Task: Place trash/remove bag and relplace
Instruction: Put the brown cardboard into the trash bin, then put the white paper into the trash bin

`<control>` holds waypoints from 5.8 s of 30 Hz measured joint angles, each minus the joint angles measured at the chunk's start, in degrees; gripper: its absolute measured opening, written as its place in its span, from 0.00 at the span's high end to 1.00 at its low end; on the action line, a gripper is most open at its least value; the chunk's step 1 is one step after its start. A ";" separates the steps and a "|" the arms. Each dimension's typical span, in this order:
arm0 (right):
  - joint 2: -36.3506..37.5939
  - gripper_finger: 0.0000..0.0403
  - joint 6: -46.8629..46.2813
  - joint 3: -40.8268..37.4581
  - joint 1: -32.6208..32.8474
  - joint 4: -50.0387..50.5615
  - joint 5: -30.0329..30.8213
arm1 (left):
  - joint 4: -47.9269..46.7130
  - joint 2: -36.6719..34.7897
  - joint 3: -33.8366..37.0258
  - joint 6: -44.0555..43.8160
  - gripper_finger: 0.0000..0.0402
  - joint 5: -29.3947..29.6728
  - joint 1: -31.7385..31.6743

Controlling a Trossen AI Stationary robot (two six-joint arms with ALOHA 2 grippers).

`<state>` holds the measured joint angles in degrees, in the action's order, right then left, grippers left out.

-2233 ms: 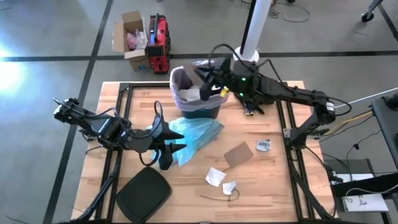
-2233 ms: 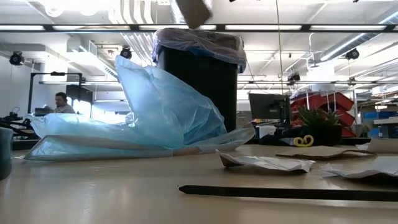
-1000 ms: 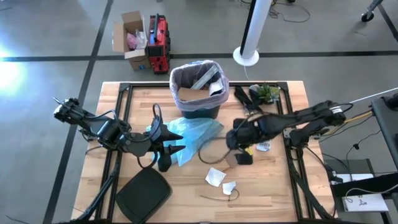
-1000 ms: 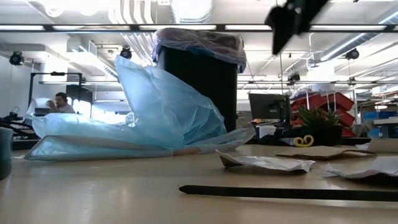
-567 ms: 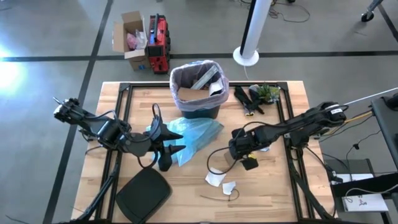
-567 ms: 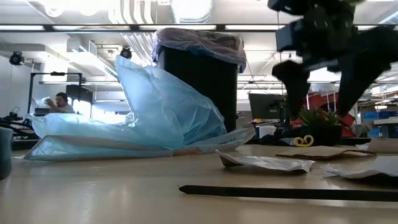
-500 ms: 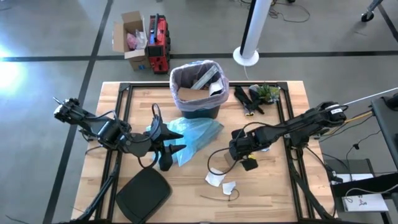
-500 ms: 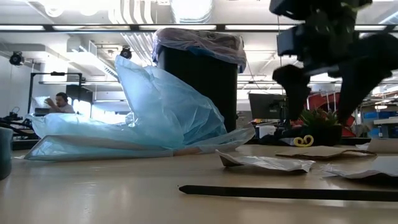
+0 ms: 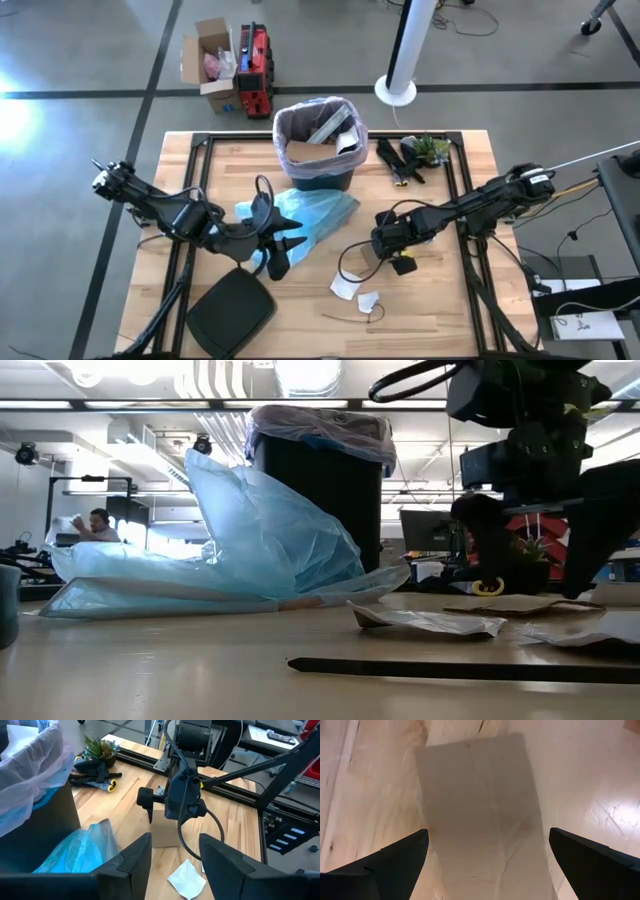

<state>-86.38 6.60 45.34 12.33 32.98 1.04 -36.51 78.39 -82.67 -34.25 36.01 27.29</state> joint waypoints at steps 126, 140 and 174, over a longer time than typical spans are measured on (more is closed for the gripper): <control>-4.16 0.01 -12.81 54.73 -31.84 -6.73 12.09 | 1.38 -0.15 0.00 -2.53 0.64 -0.63 0.02; 1.74 0.02 4.53 54.73 -25.28 -3.62 -0.48 | 1.15 0.00 0.00 -2.45 0.59 -0.66 0.02; -11.13 0.02 -16.14 27.46 22.43 9.02 6.71 | 1.22 6.98 5.52 5.44 0.70 -7.16 0.71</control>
<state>-97.51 -9.54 72.81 34.76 41.99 7.75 -35.30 85.36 -77.16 -28.81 28.85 28.00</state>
